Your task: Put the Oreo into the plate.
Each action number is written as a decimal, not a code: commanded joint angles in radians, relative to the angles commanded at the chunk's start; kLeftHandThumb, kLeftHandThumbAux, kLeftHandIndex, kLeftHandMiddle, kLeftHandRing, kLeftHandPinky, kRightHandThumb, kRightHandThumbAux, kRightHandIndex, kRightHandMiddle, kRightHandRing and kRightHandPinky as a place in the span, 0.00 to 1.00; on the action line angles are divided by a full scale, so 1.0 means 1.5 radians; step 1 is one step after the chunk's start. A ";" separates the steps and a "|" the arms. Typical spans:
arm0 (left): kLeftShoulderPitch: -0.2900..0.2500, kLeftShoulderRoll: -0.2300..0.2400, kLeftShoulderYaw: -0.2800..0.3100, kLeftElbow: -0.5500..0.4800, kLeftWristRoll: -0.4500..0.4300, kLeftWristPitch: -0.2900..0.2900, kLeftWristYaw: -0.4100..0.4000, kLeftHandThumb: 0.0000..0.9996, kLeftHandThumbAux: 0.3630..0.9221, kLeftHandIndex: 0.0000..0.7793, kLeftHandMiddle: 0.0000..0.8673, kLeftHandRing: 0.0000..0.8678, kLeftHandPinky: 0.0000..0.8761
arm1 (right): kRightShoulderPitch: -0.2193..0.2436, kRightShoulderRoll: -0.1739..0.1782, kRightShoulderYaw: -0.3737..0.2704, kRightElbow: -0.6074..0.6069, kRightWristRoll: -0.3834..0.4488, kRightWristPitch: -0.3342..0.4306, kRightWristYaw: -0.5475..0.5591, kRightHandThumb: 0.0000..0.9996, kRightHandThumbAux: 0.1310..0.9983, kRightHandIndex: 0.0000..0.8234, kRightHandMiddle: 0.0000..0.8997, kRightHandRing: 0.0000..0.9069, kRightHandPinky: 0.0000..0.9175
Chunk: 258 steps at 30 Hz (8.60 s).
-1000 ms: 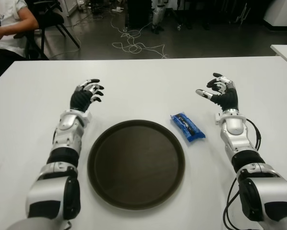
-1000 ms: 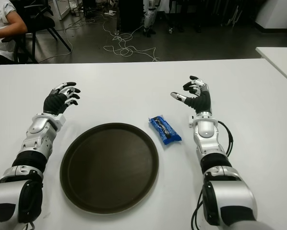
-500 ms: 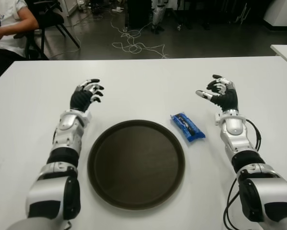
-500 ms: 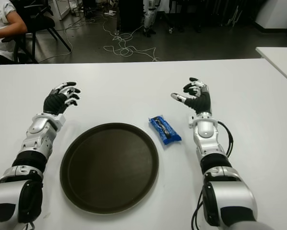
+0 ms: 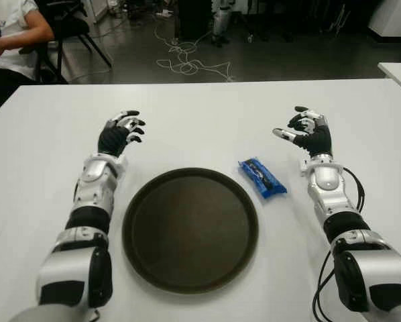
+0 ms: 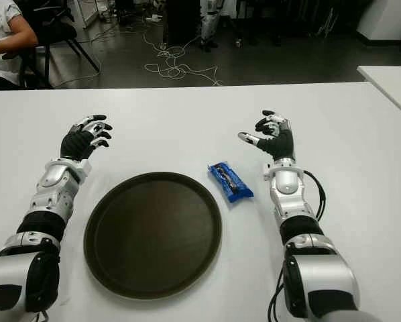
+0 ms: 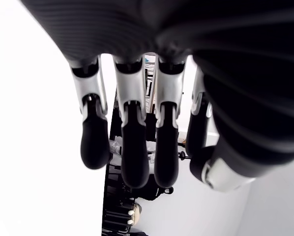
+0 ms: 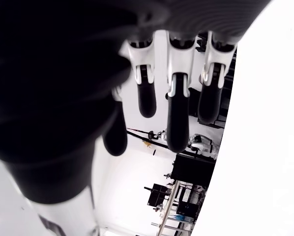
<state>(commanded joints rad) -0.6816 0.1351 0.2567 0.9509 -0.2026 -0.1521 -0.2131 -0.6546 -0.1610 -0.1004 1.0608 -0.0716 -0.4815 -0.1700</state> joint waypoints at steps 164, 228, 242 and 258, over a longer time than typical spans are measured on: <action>0.014 0.019 -0.057 0.022 0.074 -0.089 0.042 0.83 0.55 0.54 0.54 0.58 0.63 | 0.220 -0.137 0.272 -0.762 -0.762 0.624 0.330 0.00 0.73 0.18 0.26 0.32 0.40; 0.015 0.023 -0.053 0.025 0.071 -0.097 0.033 0.82 0.57 0.48 0.56 0.56 0.60 | 0.206 -0.258 0.229 -0.609 -0.513 0.260 0.107 0.00 0.68 0.14 0.17 0.17 0.15; 0.012 0.026 -0.056 0.033 0.077 -0.100 0.037 0.83 0.55 0.53 0.54 0.58 0.62 | 0.197 -0.240 0.260 -0.577 -0.522 0.283 0.101 0.00 0.69 0.16 0.18 0.20 0.19; 0.010 0.027 -0.054 0.039 0.075 -0.099 0.038 0.83 0.55 0.53 0.54 0.58 0.63 | 0.181 -0.208 0.292 -0.531 -0.515 0.293 0.125 0.00 0.67 0.19 0.19 0.19 0.15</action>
<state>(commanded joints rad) -0.6672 0.1757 0.1761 1.0096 -0.0905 -0.3010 -0.1569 -0.3828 -0.4731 0.3381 0.2642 -0.8444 -0.0427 0.0169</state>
